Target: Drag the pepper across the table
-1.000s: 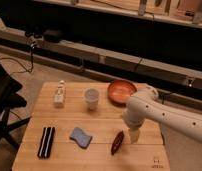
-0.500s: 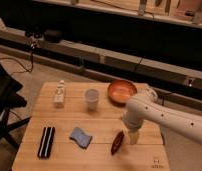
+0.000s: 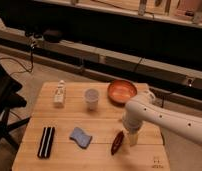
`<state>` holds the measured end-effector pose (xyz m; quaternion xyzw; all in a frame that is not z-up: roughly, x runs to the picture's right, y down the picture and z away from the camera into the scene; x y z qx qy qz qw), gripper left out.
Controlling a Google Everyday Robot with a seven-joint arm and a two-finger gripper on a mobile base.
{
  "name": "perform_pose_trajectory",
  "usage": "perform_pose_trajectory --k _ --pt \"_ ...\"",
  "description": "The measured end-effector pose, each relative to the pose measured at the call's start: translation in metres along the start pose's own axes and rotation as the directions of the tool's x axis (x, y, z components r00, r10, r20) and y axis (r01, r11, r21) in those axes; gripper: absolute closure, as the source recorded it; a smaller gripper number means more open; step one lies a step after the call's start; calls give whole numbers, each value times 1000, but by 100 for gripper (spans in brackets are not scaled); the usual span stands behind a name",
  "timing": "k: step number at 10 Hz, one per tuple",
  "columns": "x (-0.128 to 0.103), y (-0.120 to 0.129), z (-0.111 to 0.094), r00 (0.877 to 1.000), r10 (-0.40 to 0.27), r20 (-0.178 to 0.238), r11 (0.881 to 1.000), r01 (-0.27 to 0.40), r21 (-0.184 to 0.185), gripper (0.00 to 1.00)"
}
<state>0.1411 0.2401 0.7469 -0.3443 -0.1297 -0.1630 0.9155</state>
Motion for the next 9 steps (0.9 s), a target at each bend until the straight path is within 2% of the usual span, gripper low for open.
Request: perform_pose_trajectory --k 1,2,3,4,5,6,7,8,9 --pt "-18 0 3 989 -150 12 989 150 -6 20" --pt "-32 2 6 960 -279 23 960 280 -10 20" --pt "-41 3 9 926 -378 21 926 378 -11 20" --pt "-43 0 12 904 -427 18 904 427 -7 20" --pt "-38 -1 14 904 -428 17 904 428 -5 20" --pt "-29 1 16 926 -376 19 926 377 -6 20" --pt "-22 3 18 961 -274 21 962 275 -11 20" --pt "-17 5 21 985 -173 21 985 174 -15 20" --pt "-16 7 22 997 -71 19 997 72 -17 20"
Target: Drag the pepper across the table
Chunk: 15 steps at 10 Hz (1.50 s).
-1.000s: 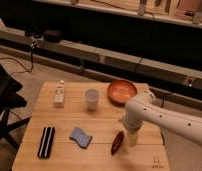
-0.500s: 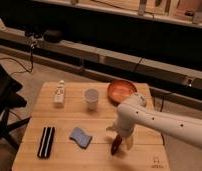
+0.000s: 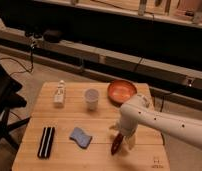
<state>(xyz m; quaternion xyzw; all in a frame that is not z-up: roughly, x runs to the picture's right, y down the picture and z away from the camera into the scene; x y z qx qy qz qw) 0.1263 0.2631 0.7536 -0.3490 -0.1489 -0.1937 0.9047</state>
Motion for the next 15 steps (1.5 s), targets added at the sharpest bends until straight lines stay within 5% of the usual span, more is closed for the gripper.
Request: perform_pose_trajectory --k 1,2,5,6,8,10,11,13,15 --pt "-1 1 2 999 39 -2 999 -39 0 20" --pt "-5 -1 5 1000 9 -3 1000 -9 0 20" --pt "-3 0 11 977 -215 5 977 215 -3 20" --pt "-2 1 12 976 -216 6 976 216 -5 20" --pt "0 4 14 996 -84 6 996 84 -11 20" --pt "0 3 17 999 32 8 999 -32 -8 20" --pt "0 2 18 1000 11 9 1000 -11 -7 20" --pt "2 3 22 988 -153 13 988 153 -6 20" --pt "3 4 23 984 -176 15 984 176 -8 20"
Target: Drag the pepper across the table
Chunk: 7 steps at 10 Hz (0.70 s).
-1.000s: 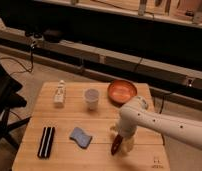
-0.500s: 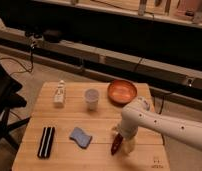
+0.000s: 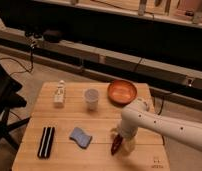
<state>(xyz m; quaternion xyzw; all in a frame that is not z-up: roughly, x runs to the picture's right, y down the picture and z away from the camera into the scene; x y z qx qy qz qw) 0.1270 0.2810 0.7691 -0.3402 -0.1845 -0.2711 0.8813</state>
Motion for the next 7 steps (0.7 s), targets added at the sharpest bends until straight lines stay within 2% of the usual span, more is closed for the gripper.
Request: perform_pose_trajectory --k 1,2,3,4,5,6,7 --pt "1 0 0 997 81 1 997 -81 -2 20" --pt "1 1 1 986 168 2 986 -168 -4 20" --pt "1 0 3 976 216 4 976 -216 -1 20" --pt "2 0 4 975 222 5 975 -222 -1 20" --pt "3 0 5 984 179 6 984 -179 0 20" --pt "4 0 7 996 94 7 996 -94 2 21" --pt "3 -1 7 998 58 7 998 -58 3 23"
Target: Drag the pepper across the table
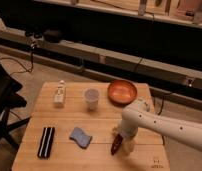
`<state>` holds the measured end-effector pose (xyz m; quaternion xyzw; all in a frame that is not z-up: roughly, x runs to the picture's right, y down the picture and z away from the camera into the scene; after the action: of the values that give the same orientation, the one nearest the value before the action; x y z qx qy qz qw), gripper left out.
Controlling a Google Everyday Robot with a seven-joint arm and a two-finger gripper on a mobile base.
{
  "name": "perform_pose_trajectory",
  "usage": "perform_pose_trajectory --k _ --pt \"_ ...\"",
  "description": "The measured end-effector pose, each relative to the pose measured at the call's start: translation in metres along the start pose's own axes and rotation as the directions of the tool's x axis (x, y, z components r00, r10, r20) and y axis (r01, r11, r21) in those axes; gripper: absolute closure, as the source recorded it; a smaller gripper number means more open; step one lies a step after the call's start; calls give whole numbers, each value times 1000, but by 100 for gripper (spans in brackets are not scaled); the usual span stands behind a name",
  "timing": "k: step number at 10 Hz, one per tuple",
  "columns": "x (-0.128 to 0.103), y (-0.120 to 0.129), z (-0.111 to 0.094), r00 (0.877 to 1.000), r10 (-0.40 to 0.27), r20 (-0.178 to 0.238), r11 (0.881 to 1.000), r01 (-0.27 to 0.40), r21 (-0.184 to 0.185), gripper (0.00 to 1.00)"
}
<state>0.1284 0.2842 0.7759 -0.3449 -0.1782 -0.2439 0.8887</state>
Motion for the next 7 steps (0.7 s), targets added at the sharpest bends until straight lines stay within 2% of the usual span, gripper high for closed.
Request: perform_pose_trajectory --k 1,2,3,4,5,6,7 --pt "1 0 0 1000 -24 1 1000 24 -3 42" --pt "2 1 1 998 58 2 998 -58 -5 56" --pt "2 1 1 990 144 2 990 -144 -6 68" --pt "2 0 2 983 182 3 983 -182 -4 78" --pt "3 -1 1 985 173 4 985 -173 -2 81" --pt "5 -1 1 994 112 5 994 -112 2 81" --pt "9 -1 -1 1000 20 6 1000 -20 3 81"
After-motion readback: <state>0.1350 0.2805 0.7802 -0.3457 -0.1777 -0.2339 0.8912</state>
